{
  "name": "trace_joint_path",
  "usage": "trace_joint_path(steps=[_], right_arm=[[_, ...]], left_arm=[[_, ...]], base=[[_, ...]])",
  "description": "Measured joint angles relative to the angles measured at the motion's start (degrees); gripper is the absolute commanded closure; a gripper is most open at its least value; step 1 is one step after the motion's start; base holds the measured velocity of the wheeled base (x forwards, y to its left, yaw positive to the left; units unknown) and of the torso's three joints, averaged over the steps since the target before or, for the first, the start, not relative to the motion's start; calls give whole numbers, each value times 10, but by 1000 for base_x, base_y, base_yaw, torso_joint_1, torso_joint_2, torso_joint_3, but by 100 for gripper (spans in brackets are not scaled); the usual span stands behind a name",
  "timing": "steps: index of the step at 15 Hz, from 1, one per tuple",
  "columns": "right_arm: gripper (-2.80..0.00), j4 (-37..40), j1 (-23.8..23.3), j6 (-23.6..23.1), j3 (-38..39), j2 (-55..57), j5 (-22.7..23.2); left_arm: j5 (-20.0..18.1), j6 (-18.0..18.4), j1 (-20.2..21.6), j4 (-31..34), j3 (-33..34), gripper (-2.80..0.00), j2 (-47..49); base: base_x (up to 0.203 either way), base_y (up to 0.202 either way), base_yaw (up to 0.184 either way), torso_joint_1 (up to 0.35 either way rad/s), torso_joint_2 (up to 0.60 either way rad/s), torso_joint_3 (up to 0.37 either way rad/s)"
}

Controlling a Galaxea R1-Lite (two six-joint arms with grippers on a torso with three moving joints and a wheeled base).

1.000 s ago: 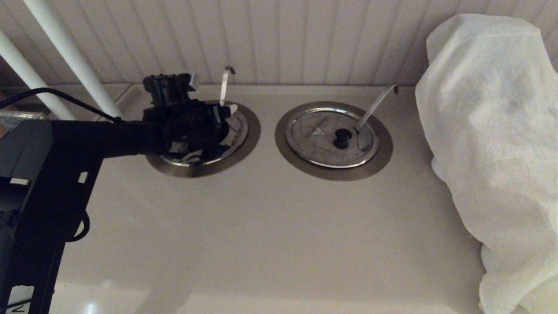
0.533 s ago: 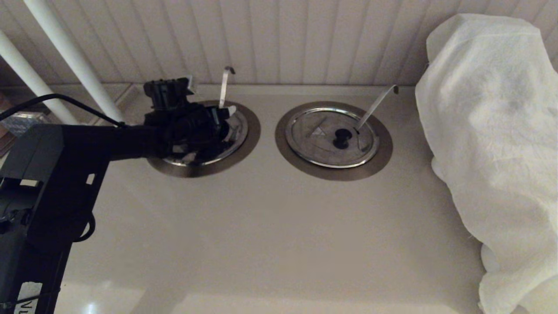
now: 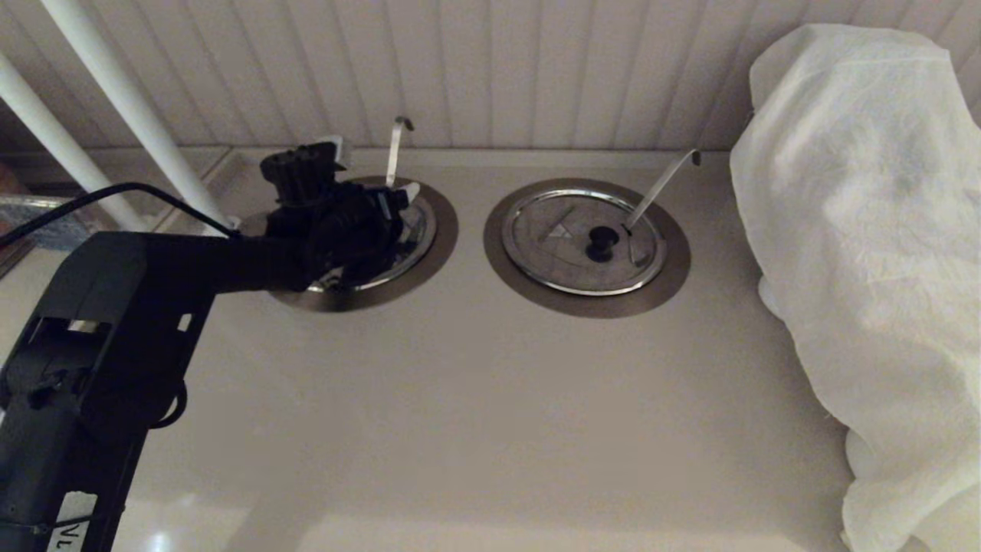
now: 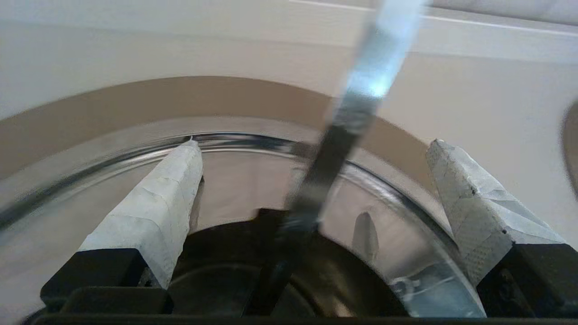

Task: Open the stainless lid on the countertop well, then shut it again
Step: Stir with a spoon

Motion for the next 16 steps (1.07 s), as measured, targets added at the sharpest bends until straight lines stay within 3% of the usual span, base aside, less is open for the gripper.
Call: trace_joint_path(steps=[16], right_arm=[[-280, 0, 0, 0, 0, 0, 0]], left_arm=[[6, -1, -7, -24, 1, 0, -7]], base=[[0, 0, 0, 0, 0, 0]])
